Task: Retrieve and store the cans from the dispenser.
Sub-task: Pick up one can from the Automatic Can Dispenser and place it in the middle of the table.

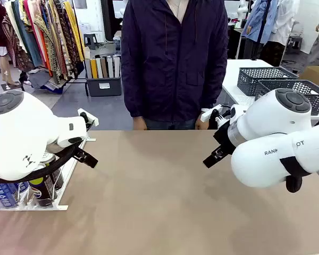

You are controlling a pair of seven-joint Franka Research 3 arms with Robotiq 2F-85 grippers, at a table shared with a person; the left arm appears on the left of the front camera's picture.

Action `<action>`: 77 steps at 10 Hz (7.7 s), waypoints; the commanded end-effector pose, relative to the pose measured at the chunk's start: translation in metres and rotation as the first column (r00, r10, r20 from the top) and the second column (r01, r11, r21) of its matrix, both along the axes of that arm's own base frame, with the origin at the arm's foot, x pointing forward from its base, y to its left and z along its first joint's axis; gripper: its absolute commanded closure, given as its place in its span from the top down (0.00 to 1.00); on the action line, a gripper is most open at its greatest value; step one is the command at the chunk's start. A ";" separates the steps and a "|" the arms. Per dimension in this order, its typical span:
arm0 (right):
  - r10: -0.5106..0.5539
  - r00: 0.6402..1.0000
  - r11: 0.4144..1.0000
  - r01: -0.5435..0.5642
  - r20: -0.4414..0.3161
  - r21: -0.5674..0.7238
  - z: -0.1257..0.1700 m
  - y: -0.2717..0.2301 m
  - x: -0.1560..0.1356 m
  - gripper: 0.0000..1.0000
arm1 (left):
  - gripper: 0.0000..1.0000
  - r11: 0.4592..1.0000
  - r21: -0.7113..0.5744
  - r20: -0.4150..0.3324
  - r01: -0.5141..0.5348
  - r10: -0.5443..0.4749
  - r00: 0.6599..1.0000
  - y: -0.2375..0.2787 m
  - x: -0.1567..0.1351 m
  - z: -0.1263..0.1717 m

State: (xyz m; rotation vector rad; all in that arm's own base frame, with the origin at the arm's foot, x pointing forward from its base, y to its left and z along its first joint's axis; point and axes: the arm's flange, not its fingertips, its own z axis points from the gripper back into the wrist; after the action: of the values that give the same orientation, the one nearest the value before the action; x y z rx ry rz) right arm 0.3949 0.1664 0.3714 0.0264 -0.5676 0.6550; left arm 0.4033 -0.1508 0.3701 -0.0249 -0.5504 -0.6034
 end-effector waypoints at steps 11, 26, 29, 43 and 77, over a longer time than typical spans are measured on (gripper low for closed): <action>0.000 1.000 1.000 0.000 0.000 0.000 0.000 0.000 0.000 1.00 | 1.00 1.000 0.000 0.000 0.000 0.000 1.000 0.000 0.000 0.000; 0.220 0.952 0.366 0.123 -0.215 0.922 0.111 -0.221 -0.130 1.00 | 1.00 0.440 -0.877 -0.255 -0.193 -0.085 0.963 0.244 -0.102 0.154; 0.110 0.964 0.138 0.225 -0.240 0.965 0.061 -0.291 -0.149 1.00 | 1.00 0.129 -0.961 -0.242 -0.244 0.032 0.970 0.357 -0.138 0.098; 0.093 0.961 0.144 0.247 -0.262 0.958 0.093 -0.348 -0.134 1.00 | 1.00 0.753 -0.414 -0.616 -0.511 0.181 0.766 0.286 -0.130 0.173; 0.093 0.961 0.144 0.247 -0.262 0.958 0.093 -0.348 -0.134 1.00 | 0.00 0.749 0.197 -0.502 -0.633 0.631 0.591 0.193 -0.025 0.032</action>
State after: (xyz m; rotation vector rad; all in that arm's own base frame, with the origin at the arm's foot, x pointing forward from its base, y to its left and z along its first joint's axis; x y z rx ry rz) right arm 0.2580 -0.1826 0.4592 1.3690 -0.6258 0.0231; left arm 0.3752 0.0417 0.4025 -0.0164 0.0357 0.1089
